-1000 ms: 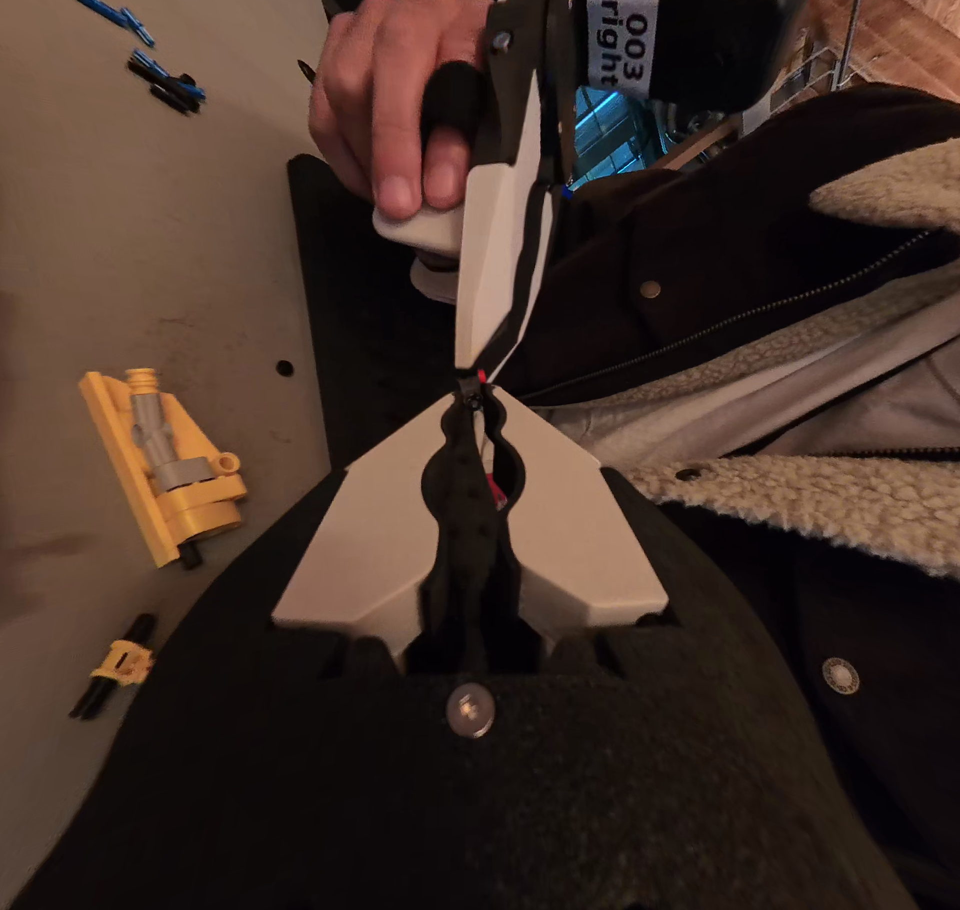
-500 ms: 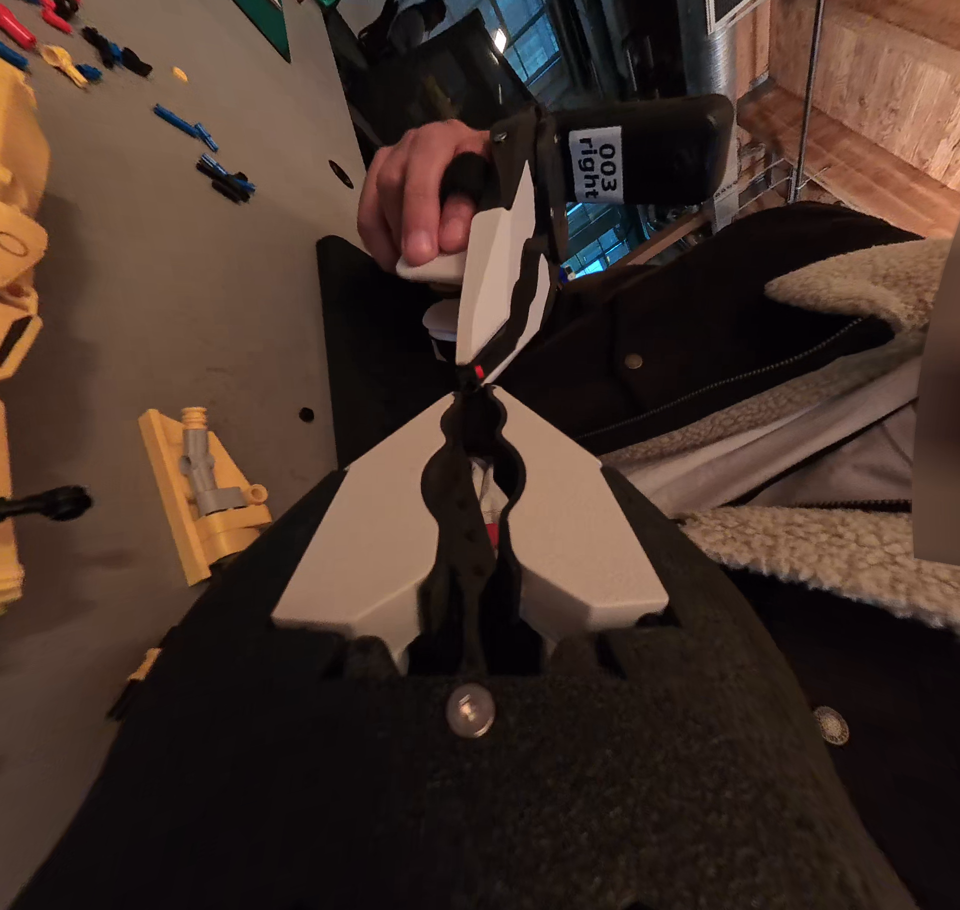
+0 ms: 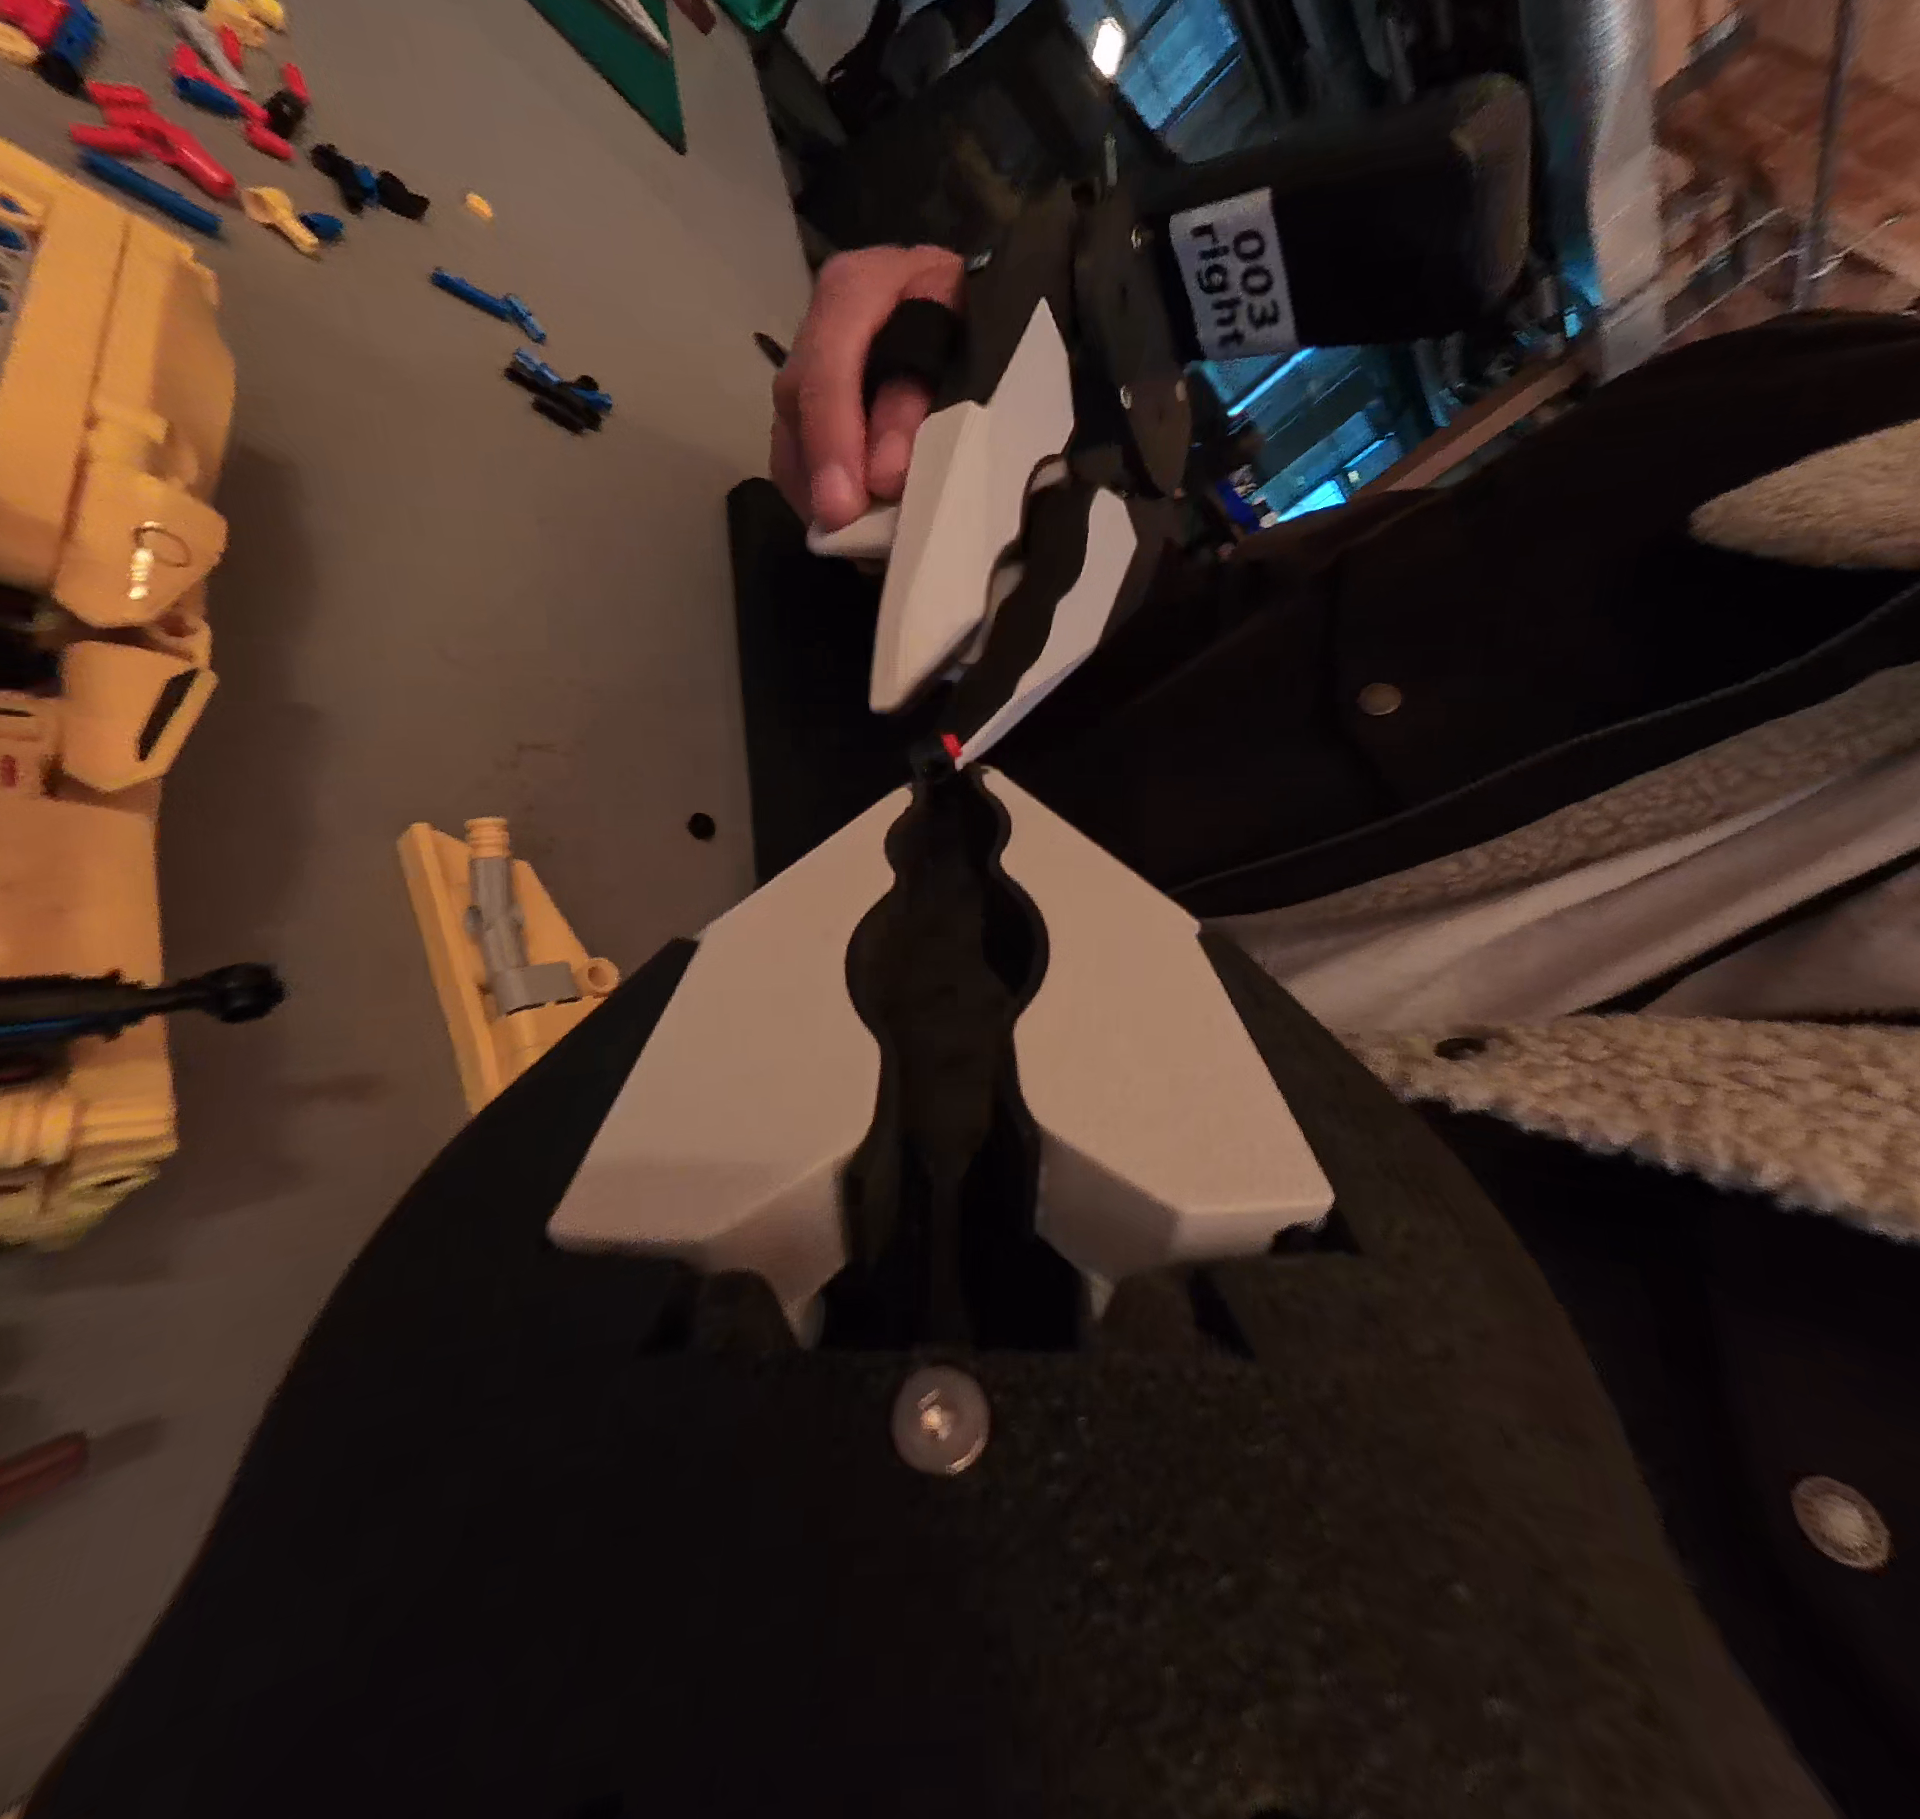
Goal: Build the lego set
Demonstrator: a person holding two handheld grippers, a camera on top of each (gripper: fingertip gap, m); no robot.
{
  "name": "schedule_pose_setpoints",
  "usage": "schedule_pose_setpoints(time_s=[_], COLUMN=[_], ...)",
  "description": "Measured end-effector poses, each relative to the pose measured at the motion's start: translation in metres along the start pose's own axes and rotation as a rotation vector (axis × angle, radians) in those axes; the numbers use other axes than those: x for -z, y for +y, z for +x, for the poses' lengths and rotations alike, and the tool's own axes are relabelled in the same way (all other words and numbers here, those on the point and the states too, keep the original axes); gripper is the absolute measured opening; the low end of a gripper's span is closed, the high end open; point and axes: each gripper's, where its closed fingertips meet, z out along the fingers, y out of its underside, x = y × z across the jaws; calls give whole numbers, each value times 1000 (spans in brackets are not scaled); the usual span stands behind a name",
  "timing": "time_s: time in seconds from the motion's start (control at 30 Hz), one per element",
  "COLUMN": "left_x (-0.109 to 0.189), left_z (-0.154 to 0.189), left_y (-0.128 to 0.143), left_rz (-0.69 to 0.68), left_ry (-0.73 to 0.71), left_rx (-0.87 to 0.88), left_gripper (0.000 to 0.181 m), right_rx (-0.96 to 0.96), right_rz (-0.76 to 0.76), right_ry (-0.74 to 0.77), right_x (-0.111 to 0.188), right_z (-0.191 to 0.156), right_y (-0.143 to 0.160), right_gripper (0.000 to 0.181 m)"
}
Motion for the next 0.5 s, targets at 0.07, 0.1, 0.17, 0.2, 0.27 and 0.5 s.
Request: schedule_pose_setpoints(time_s=[0.07,0.1,0.17,0.2,0.27,0.5], left_x=[1,0,-1,-2,-2,-1], left_z=[-9,-12,-16,-18,-21,-20], left_y=[5,10,14,16,18,16], left_rz=[-35,-61,-86,-98,-103,-87], left_ry=[-63,-87,-111,-119,-130,-117], left_rx=[-12,-20,-16,-9,2,6], left_gripper=[6,6,6,6,6,6], right_rx=[-60,-76,-75,-59,-22,-60], right_rz=[-132,-214,-324,-355,-381,-407], right_ry=[-75,-110,-129,-134,-136,-161], right_x=[1,1,2,1,-1,-3], right_z=[-7,-12,-17,-19,-23,-22], right_y=[29,45,67,73,78,85], right_gripper=[19,20,20,19,14,11])
